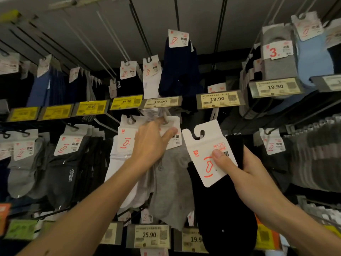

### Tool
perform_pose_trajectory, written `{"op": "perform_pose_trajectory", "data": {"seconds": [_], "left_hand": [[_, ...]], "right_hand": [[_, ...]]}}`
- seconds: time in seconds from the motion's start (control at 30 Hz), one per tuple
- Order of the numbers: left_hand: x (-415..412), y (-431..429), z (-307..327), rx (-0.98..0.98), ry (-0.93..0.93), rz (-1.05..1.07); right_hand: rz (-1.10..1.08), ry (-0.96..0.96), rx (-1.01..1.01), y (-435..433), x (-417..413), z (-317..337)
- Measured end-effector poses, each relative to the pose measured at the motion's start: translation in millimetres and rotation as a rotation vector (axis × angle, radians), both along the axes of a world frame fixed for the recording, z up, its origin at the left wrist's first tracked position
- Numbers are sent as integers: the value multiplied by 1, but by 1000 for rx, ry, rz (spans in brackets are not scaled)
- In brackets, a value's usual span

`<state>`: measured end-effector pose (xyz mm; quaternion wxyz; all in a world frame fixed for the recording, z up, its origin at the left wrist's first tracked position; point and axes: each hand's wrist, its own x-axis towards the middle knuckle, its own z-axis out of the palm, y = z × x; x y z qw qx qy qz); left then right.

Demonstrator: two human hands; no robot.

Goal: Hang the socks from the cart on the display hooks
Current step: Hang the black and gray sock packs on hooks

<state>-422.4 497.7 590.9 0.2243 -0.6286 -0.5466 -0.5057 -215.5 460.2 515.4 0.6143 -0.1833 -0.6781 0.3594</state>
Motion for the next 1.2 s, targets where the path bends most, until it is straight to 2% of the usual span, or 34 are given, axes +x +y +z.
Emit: {"op": "perform_pose_trajectory", "data": {"seconds": [0.1,0.4,0.53,0.57,0.6,0.67,0.7,0.73,0.8,0.9,1.0,1.07,1.13,1.2], "left_hand": [[-2,9,-18,-27,23,-14],[1,12,-27,-173,182,138],[6,-19,-42,-36,310,180],[9,-31,-48,3,263,93],[13,-44,-54,-14,136,-60],[24,-71,-65,-276,-277,-467],[28,-83,-70,-434,-393,-588],[30,-92,-78,-541,-415,-651],[30,-103,-97,-616,-383,-731],[17,-115,-121,-628,-453,-822],[-4,-131,-144,-692,-600,-902],[-20,-141,-162,-715,-723,-934],[-37,-150,-183,-754,-787,-922],[-54,-160,-207,-812,-866,-897]], "right_hand": [[3,16,-15,5,4,-2],[-93,0,-73,8,4,-6],[-102,-2,-128,-4,6,-13],[-90,4,-150,-9,8,-16],[-78,15,-174,-12,9,-21],[-75,36,-227,-18,5,-32],[-77,17,-253,-23,2,-38],[-89,6,-280,-24,-3,-45],[-106,-9,-315,-31,-13,-59],[-101,-41,-361,-48,-28,-78],[-12,-81,-375,-77,-39,-107],[97,-210,-389,-100,-47,-135],[164,-304,-411,-120,-57,-164],[170,-315,-442,-133,-69,-186]]}}
